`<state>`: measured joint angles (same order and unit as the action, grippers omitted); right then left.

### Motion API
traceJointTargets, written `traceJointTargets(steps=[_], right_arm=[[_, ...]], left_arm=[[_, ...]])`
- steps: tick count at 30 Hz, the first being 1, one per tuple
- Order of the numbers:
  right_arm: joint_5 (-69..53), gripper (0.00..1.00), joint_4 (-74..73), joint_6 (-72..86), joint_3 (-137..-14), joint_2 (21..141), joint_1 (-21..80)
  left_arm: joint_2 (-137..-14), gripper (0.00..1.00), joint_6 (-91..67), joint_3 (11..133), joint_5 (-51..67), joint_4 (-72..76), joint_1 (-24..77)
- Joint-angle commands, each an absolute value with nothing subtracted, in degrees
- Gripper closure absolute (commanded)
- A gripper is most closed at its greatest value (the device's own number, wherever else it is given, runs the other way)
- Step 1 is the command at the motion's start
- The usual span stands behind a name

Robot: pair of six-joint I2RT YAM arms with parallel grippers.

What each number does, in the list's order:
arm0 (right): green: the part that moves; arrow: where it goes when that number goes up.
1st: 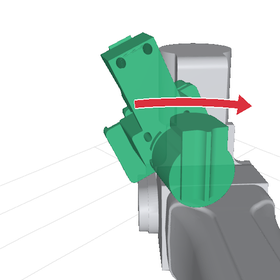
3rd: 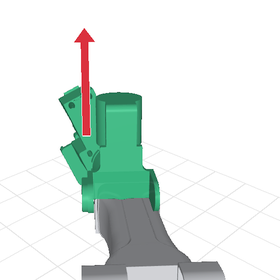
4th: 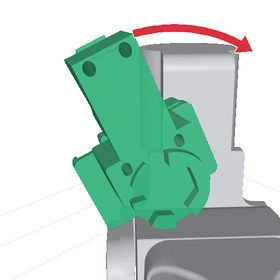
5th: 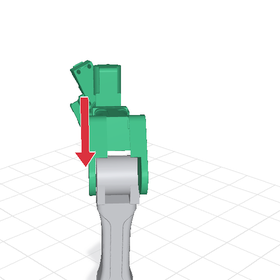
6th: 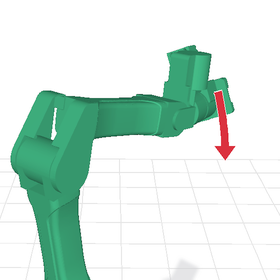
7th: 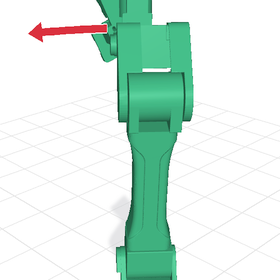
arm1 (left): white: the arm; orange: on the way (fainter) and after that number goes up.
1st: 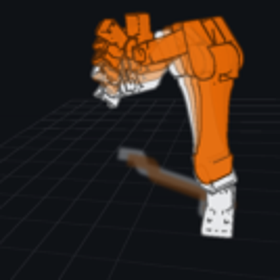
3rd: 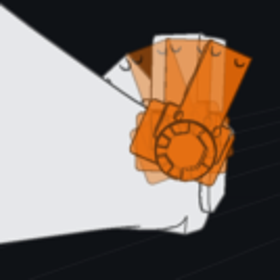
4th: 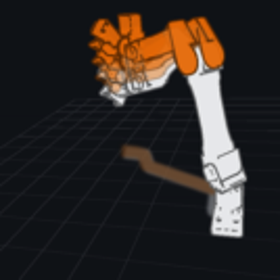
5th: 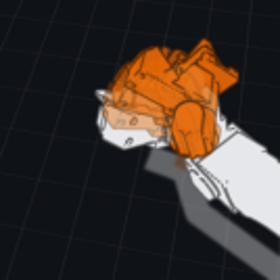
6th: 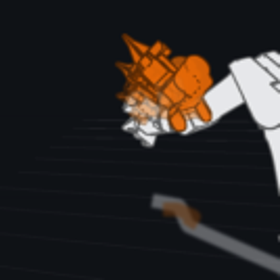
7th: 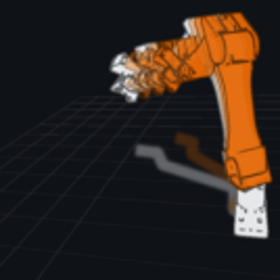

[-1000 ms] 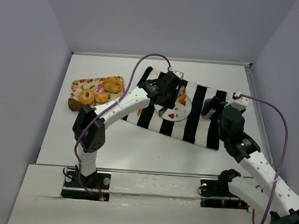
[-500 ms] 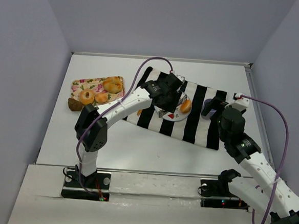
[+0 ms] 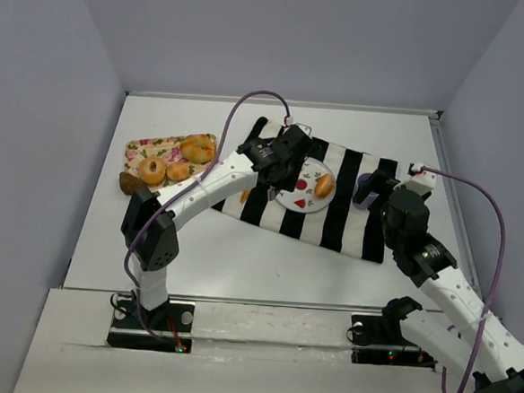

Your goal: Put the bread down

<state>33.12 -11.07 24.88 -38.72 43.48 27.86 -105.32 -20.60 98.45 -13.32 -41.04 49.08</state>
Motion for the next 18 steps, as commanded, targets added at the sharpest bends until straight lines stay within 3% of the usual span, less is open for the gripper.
traceJointTargets(steps=[1,10,18], right_arm=[[34.01,0.00,-8.09,24.87,-38.85,43.50,28.39],[33.84,0.00,-7.91,24.96,-38.67,43.51,28.39],[34.01,0.00,-7.56,24.96,-38.67,44.12,28.39]], left_arm=[[-97.56,0.54,-24.34,96.51,-20.82,-44.47,47.29],[-90.01,0.53,-34.00,86.94,-29.70,-54.31,39.39],[-80.96,0.53,-38.93,75.06,-28.12,-53.96,30.85]])
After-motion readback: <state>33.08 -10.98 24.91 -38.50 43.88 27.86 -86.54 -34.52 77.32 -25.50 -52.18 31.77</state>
